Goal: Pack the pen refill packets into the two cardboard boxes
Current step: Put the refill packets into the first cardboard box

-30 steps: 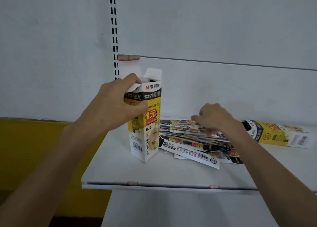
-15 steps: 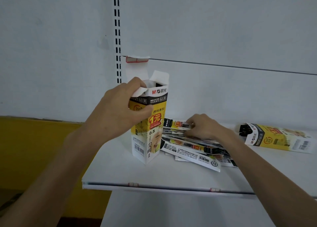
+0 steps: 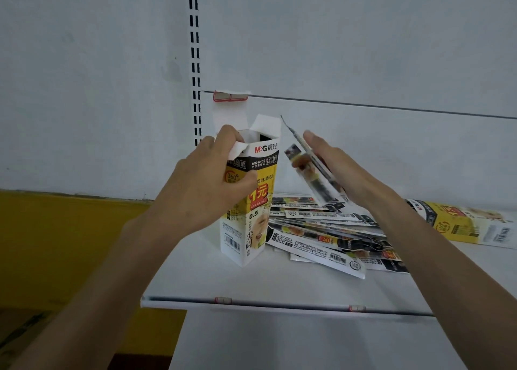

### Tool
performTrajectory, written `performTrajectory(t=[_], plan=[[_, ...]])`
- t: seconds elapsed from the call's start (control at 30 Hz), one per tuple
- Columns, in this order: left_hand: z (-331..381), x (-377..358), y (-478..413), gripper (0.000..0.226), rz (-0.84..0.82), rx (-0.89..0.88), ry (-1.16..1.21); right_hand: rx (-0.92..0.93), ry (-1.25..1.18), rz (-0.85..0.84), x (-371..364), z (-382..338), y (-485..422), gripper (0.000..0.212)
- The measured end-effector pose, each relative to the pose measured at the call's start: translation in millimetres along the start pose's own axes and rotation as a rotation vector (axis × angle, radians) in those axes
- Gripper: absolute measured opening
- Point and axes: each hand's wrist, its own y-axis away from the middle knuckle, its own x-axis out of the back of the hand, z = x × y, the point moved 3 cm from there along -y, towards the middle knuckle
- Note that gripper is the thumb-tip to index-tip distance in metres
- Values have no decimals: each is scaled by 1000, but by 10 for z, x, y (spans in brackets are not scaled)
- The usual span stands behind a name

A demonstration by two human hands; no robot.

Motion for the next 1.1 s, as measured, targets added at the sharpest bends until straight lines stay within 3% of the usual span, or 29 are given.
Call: performTrajectory(t=[0.1,0.13,0.2,0.27,0.33,0.4,0.5,0.67,0.77,0.83,0.97,1.1], plan=[[-15,-5,-4,29,-2,0,-6,154,145,66,-52,-118,36,22],[-24,-7,-2,29,-7,-1,-8,217,216,88,-51,-168,50,22],[-31,-5,-1,29,-19,-1,-12,298,305,36,-46,-267,87,46],[-35,3,-7,29,-35,0,-16,274,310,-38,-12,-374,96,62],[-29,6,-12,29,-53,-2,-7,256,293,-3,46,-469,71,40],[-20,6,-12,29,-65,-8,10,254,220,73,79,-545,53,9],[-26,10,-3,27,-71,-16,28,277,-30,141,103,-606,75,25],[-44,9,5,26,-76,-15,42,405,-187,328,275,-809,233,45],[-38,0,-9,25,-76,-18,36,616,-452,516,328,-959,358,41],[-35,-5,-15,22,-73,-23,41,814,-511,576,278,-1013,412,27],[-28,1,-2,23,-66,-16,68,1038,-336,339,21,-973,388,9],[-15,7,5,28,-67,-4,55,906,-121,277,-76,-894,369,8]])
